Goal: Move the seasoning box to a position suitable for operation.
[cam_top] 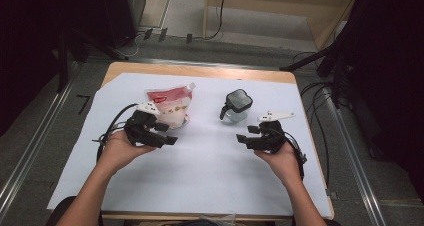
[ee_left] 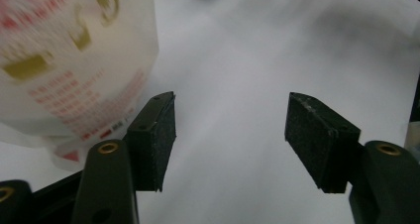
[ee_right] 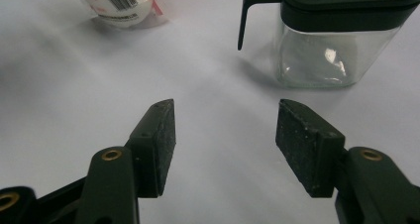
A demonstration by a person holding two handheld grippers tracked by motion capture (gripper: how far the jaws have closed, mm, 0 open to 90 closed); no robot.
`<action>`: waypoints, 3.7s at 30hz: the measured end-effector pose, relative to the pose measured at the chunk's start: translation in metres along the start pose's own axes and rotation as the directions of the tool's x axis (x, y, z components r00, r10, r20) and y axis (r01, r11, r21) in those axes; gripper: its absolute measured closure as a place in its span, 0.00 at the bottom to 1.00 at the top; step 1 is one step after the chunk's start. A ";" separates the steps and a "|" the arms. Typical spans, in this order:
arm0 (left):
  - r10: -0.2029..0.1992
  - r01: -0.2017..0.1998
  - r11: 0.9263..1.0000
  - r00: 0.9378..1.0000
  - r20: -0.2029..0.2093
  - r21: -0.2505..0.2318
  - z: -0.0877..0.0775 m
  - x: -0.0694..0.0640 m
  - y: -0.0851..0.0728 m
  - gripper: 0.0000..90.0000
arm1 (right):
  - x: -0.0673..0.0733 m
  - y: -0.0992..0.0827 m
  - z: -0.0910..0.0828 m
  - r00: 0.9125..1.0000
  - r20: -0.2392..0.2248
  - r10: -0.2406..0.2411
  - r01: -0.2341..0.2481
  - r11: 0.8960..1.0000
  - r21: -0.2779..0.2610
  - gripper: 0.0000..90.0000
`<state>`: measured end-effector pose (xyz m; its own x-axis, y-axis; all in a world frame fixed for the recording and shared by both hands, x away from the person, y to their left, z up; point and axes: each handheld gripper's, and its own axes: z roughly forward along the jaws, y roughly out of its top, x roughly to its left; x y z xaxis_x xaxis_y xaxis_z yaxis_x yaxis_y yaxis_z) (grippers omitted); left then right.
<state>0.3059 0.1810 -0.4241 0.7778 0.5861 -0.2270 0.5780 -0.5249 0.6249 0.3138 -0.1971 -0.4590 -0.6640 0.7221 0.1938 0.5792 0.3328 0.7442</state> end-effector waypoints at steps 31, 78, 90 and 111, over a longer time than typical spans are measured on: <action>0.037 -0.038 0.999 0.999 0.015 0.010 0.006 -0.007 -0.005 0.38 | -0.009 -0.001 0.008 1.000 0.023 -0.008 0.009 1.000 -0.024 0.40; 0.025 -0.025 0.999 0.999 -0.021 -0.022 0.000 -0.014 -0.013 0.41 | -0.056 0.019 0.049 0.988 0.135 0.077 -0.066 0.994 -0.086 0.15; 0.029 -0.030 0.999 0.999 -0.025 -0.013 0.000 -0.014 -0.014 0.44 | -0.060 0.022 0.074 0.987 0.145 0.066 -0.055 0.995 -0.081 0.15; 0.010 -0.010 1.000 1.000 -0.003 -0.005 0.002 -0.013 -0.018 0.44 | -0.058 0.028 0.106 0.981 0.191 0.043 -0.002 0.978 -0.209 0.14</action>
<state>0.2861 0.1813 -0.4336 0.7831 0.5822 -0.2186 0.5687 -0.5281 0.6306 0.4182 -0.1655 -0.5171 -0.5364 0.8380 0.1001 0.4686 0.1971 0.8611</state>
